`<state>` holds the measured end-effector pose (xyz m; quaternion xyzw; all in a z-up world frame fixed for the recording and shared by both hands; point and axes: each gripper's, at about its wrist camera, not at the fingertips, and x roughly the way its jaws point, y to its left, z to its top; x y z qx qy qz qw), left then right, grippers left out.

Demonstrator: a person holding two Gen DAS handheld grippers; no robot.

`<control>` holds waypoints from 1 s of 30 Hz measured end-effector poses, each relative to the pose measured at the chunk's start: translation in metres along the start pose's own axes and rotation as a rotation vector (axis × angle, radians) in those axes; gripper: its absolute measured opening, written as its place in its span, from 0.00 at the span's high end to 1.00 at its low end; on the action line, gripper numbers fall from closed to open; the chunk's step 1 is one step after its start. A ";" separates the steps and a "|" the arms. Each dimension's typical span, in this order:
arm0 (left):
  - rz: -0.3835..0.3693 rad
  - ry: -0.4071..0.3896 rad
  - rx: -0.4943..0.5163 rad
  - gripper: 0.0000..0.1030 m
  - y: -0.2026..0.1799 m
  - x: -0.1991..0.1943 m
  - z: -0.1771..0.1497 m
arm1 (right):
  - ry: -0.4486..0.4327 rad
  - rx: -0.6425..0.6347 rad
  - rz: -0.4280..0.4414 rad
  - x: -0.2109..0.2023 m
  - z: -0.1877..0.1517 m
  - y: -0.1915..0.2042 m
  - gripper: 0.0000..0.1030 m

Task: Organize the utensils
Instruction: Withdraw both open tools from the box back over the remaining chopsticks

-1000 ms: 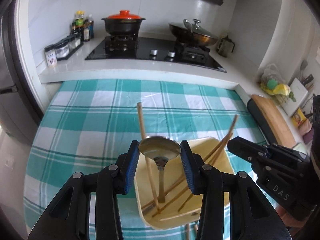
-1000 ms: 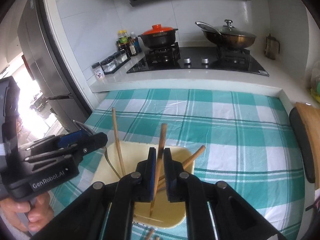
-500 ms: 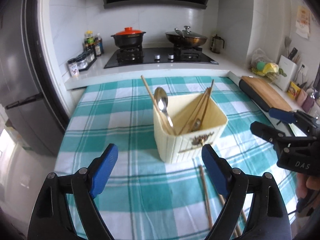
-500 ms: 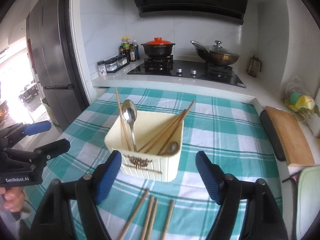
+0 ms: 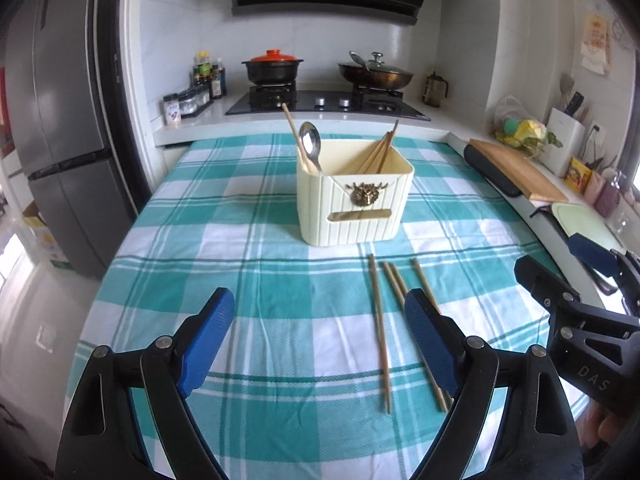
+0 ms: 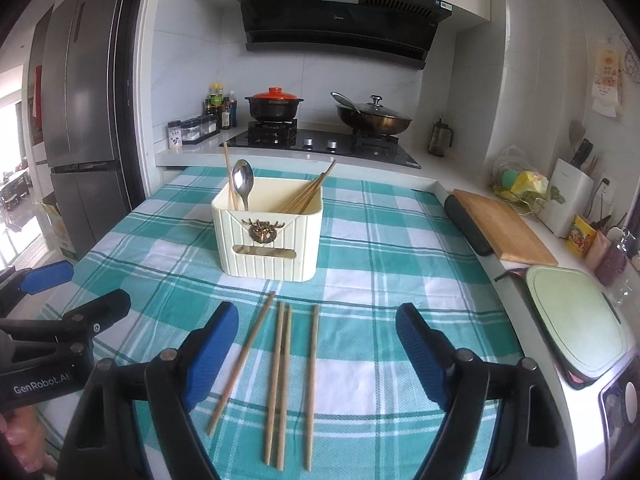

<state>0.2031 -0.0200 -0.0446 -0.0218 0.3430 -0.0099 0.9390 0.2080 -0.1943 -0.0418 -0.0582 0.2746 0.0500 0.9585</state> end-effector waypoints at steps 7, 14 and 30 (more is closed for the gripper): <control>-0.010 -0.022 0.003 0.13 -0.007 -0.011 -0.001 | 0.008 0.000 -0.035 -0.003 -0.010 -0.002 0.20; -0.006 -0.005 -0.006 0.13 -0.005 -0.007 -0.005 | 0.012 -0.005 -0.044 -0.001 -0.015 0.000 0.20; -0.007 0.027 -0.007 0.13 -0.009 0.005 -0.011 | 0.016 -0.012 -0.076 0.003 -0.019 -0.003 0.20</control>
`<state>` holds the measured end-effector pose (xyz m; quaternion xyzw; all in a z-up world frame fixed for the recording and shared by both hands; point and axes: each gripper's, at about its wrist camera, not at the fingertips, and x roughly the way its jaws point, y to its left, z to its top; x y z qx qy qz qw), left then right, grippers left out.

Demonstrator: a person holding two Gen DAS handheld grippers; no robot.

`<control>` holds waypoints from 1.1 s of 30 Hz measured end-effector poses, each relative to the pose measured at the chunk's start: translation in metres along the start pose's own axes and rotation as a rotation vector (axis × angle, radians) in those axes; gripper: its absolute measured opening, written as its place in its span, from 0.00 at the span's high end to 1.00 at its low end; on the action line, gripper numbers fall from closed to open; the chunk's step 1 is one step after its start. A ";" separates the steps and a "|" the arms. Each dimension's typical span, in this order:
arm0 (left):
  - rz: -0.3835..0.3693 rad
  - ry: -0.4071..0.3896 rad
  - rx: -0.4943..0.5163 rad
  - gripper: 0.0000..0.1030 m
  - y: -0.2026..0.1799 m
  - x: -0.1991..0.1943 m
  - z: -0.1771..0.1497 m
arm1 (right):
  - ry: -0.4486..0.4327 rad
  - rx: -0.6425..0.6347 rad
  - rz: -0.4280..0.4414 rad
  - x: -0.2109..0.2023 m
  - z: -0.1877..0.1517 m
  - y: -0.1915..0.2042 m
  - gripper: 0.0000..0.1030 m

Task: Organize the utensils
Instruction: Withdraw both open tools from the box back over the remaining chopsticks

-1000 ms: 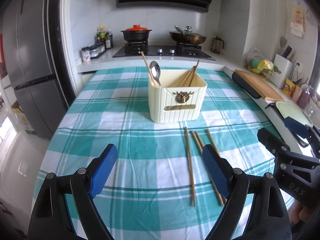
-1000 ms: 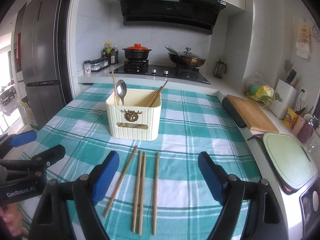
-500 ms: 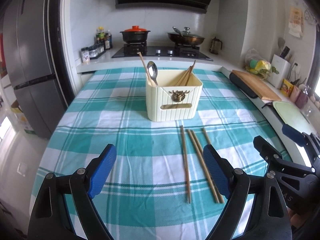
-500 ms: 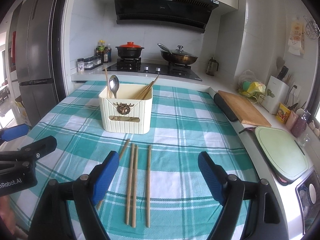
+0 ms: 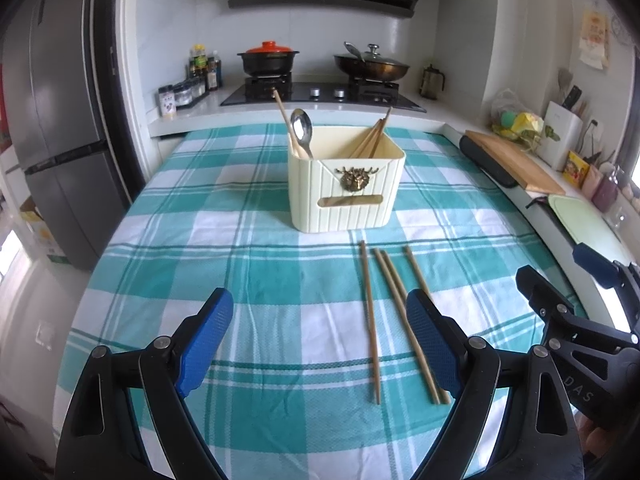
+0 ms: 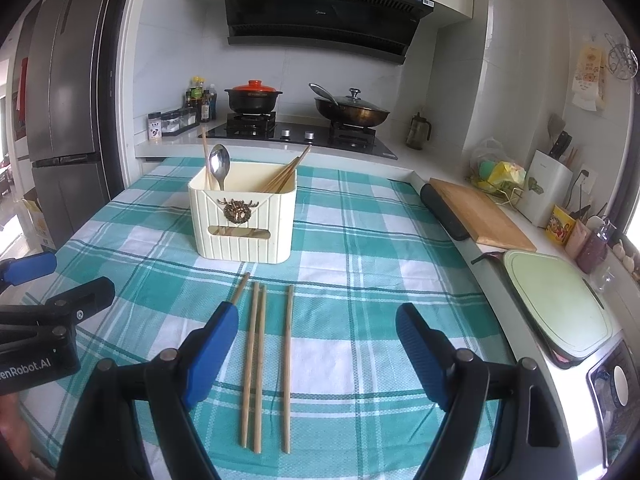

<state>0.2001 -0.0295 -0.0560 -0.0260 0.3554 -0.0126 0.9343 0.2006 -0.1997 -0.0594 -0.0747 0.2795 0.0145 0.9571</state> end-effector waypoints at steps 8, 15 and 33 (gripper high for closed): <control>-0.004 0.013 0.001 0.13 -0.002 0.005 -0.001 | 0.001 -0.001 -0.009 0.002 -0.002 -0.001 0.20; -0.002 0.023 0.000 0.13 -0.004 0.009 -0.002 | 0.013 0.001 -0.011 0.007 -0.004 -0.003 0.20; 0.006 0.061 -0.023 0.13 0.005 0.025 -0.005 | 0.041 0.065 0.001 0.020 -0.011 -0.020 0.20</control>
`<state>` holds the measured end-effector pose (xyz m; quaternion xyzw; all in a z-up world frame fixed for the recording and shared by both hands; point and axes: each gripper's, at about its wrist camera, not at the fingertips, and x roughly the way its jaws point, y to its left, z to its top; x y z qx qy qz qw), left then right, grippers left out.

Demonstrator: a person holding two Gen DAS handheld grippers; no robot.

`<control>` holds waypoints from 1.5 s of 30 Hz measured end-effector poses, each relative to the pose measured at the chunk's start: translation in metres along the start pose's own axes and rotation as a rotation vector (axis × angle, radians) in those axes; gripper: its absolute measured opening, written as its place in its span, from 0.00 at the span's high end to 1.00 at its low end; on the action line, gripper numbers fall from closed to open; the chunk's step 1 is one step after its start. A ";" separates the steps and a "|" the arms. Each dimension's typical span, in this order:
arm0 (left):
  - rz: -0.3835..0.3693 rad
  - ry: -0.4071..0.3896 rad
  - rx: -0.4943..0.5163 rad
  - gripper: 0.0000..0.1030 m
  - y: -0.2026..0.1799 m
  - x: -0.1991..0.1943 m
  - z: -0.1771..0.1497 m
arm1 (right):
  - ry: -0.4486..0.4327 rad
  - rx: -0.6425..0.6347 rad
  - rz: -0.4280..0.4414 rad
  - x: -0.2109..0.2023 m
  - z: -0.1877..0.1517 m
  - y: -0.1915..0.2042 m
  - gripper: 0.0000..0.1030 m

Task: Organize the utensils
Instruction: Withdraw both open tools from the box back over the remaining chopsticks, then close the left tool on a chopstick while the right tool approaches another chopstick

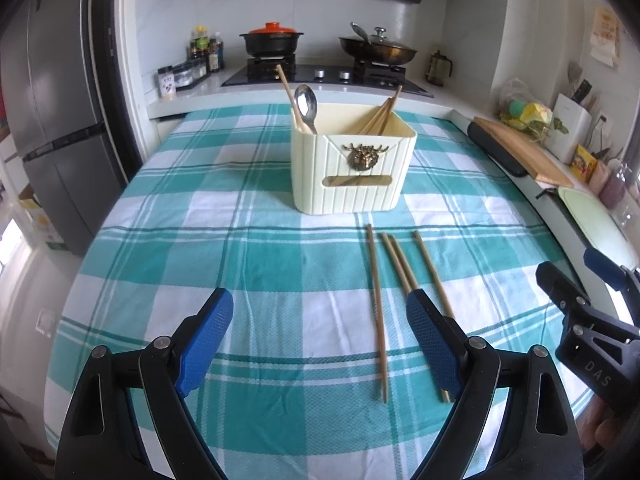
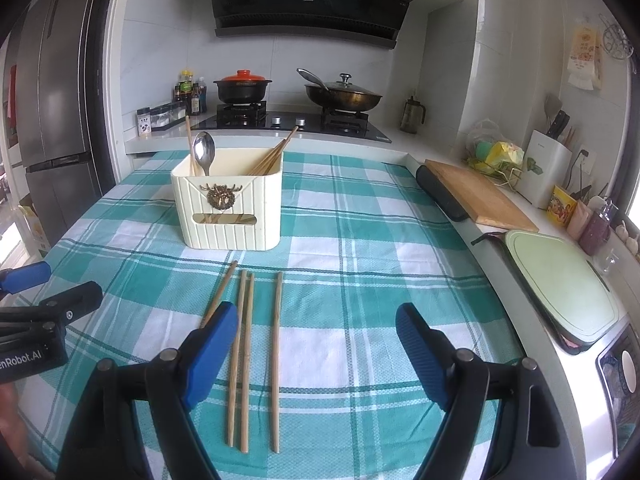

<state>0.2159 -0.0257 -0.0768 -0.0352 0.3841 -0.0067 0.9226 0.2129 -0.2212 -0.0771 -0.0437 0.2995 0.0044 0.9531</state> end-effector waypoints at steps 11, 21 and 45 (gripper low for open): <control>-0.063 0.114 0.007 0.13 -0.009 0.047 -0.012 | 0.073 0.074 0.028 0.028 -0.025 -0.031 0.20; -0.026 0.205 0.136 0.13 -0.044 0.113 -0.016 | 0.111 0.116 0.028 0.039 -0.037 -0.044 0.20; 0.034 0.228 0.105 0.96 -0.023 0.127 -0.034 | 0.126 0.127 0.062 0.042 -0.048 -0.046 0.20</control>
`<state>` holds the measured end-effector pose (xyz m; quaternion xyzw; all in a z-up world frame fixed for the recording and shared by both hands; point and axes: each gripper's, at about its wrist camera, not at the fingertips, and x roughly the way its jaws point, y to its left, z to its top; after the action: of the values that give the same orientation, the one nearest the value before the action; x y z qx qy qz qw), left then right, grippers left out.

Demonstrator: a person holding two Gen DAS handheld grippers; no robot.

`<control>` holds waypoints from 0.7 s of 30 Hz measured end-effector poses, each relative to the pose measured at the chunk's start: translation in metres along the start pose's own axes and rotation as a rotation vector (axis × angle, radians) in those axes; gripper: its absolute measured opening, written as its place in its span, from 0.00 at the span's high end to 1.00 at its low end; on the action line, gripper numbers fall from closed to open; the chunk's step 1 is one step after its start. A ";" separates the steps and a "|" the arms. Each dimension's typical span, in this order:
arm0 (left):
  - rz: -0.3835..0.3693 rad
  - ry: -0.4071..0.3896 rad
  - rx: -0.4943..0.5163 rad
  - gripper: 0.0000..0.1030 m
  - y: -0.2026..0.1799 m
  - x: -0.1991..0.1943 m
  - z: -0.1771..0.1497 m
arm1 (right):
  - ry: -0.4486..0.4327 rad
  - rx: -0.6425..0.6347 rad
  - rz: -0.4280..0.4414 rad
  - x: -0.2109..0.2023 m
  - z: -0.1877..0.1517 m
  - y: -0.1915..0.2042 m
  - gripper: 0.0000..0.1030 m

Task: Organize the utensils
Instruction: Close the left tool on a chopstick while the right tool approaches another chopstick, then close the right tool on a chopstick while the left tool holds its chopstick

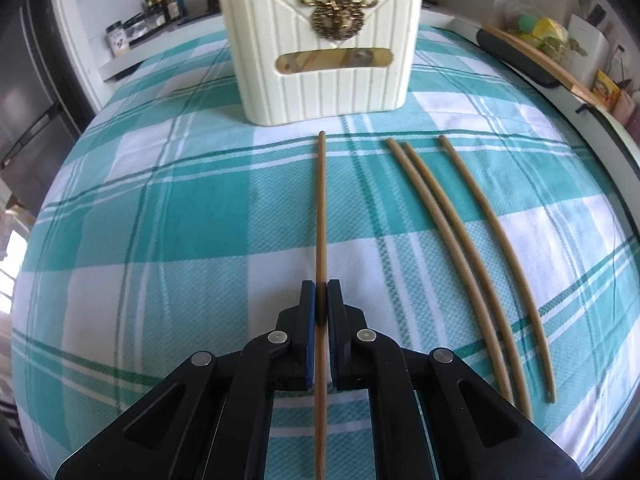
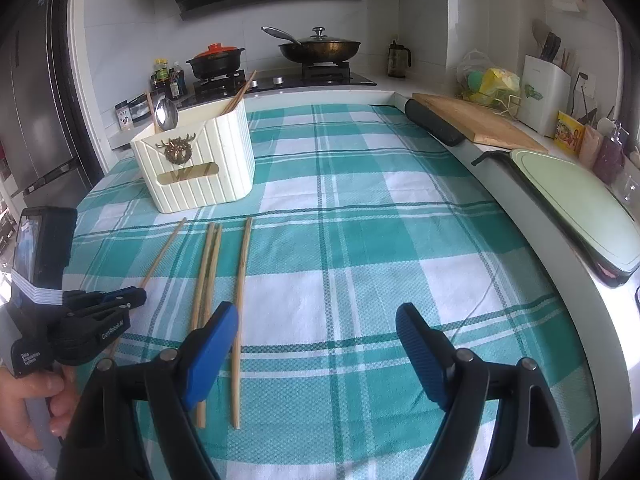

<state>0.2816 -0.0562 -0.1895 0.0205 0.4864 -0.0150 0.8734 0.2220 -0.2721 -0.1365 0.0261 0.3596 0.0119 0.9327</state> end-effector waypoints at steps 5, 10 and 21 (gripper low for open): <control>0.037 0.009 -0.048 0.96 0.045 -0.010 -0.017 | 0.023 -0.003 -0.014 0.015 0.002 -0.005 0.20; 0.023 0.023 -0.045 0.94 0.072 -0.017 -0.030 | 0.117 -0.041 0.129 0.047 0.015 0.010 0.20; -0.034 0.001 -0.077 0.72 0.095 -0.030 -0.034 | 0.297 -0.239 0.199 0.109 0.018 0.063 0.50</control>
<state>0.2416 0.0409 -0.1792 -0.0215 0.4872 -0.0109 0.8730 0.3145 -0.2051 -0.1927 -0.0512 0.4846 0.1502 0.8602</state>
